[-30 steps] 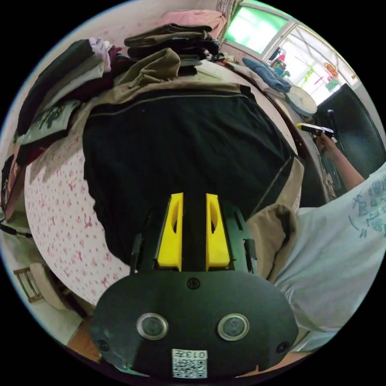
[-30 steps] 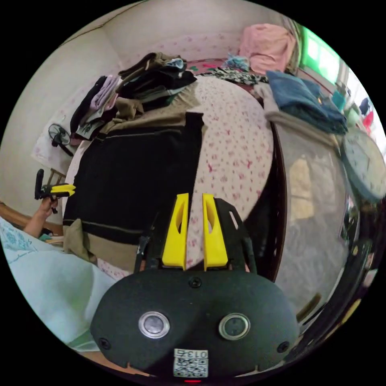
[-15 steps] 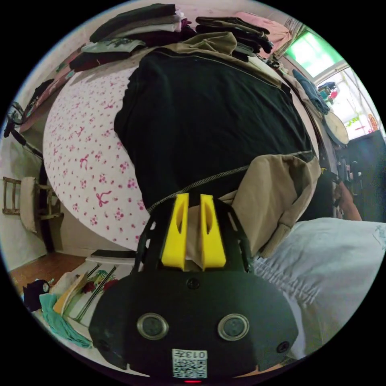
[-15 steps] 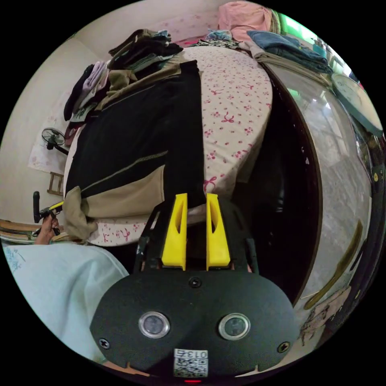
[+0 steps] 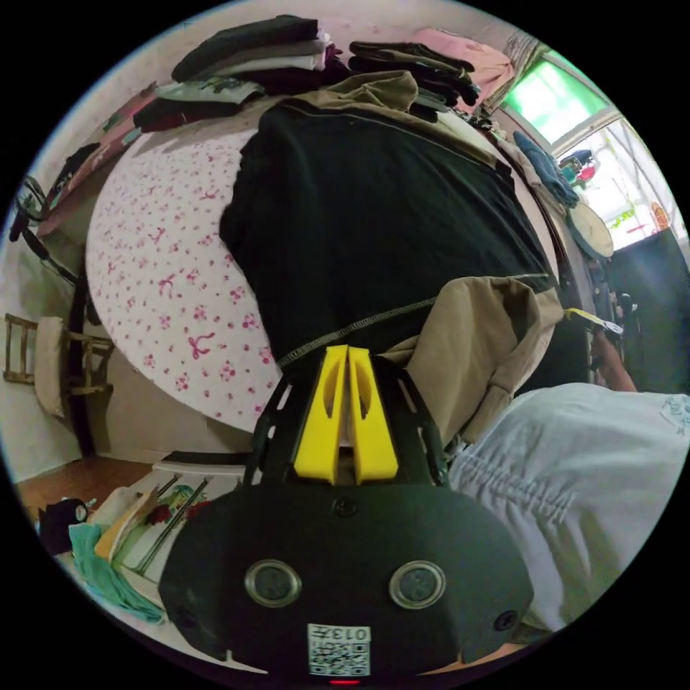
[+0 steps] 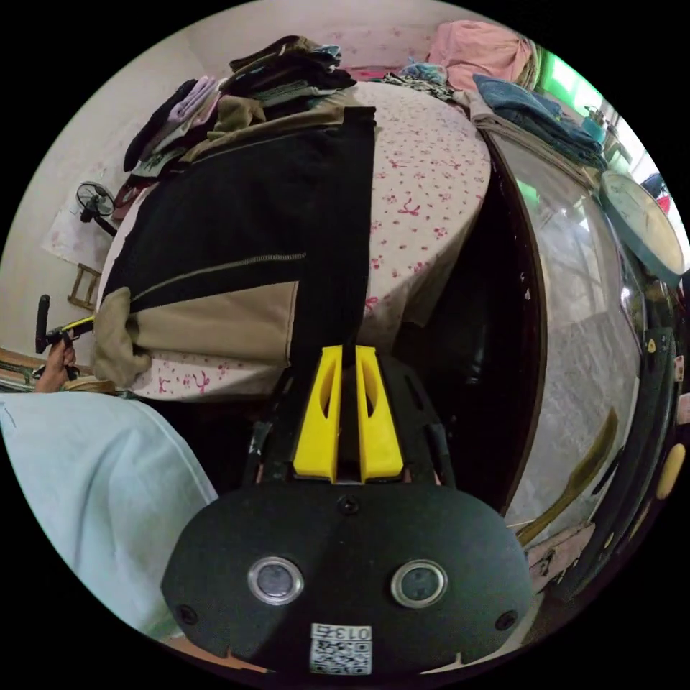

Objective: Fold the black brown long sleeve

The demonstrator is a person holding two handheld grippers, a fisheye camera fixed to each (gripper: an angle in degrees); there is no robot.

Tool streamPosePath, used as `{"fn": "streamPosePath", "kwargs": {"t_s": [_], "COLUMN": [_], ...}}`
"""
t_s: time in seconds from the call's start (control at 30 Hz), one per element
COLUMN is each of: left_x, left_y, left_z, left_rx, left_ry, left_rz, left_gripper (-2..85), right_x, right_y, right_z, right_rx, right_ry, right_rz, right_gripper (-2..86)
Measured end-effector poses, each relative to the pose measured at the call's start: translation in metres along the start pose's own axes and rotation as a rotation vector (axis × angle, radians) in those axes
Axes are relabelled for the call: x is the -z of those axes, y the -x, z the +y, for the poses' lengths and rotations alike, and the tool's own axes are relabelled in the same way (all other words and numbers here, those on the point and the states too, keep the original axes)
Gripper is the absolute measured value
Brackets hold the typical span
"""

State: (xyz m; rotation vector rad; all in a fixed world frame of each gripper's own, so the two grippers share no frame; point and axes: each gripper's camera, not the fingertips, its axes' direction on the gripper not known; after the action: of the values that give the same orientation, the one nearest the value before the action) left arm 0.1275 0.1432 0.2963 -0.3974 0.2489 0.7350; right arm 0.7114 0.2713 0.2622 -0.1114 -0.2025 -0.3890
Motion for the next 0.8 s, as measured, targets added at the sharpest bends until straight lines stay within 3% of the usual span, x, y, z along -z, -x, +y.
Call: {"fn": "streamPosePath", "kwargs": {"t_s": [0.07,0.13,0.27,0.43,0.53,0.63,0.7,0.8], "left_x": [0.015,0.021,0.014,0.006,-0.011,-0.005,0.006,-0.01], "left_y": [0.015,0.044,0.077,0.099,0.102,0.095,0.1,0.12], "left_z": [0.005,0.001,-0.016,-0.044,-0.057,-0.057,-0.047,-0.036], "left_rx": [0.054,0.17,0.307,0.418,0.401,0.335,0.347,0.382], "left_ry": [-0.063,-0.081,-0.129,-0.166,-0.083,-0.071,-0.15,-0.135], "left_rz": [-0.069,-0.027,0.046,-0.007,0.044,-0.058,-0.08,0.04], "left_gripper": [2.7,7.1,8.5,8.7,7.1,4.8,4.2,4.1], "right_x": [0.009,0.02,0.026,-0.013,-0.031,-0.037,-0.037,-0.039], "right_y": [0.008,0.017,0.062,0.087,0.088,0.088,0.085,0.08], "right_z": [-0.004,-0.007,-0.03,-0.057,-0.065,-0.068,-0.071,-0.073], "right_rx": [0.04,0.073,0.219,0.207,0.18,0.192,0.18,0.175], "right_ry": [0.023,-0.009,-0.066,-0.003,0.032,0.034,0.048,0.038], "right_rz": [0.104,0.177,0.142,0.093,0.108,0.107,0.099,0.082], "right_gripper": [5.3,6.5,7.3,7.2,6.9,5.9,4.4,2.9]}}
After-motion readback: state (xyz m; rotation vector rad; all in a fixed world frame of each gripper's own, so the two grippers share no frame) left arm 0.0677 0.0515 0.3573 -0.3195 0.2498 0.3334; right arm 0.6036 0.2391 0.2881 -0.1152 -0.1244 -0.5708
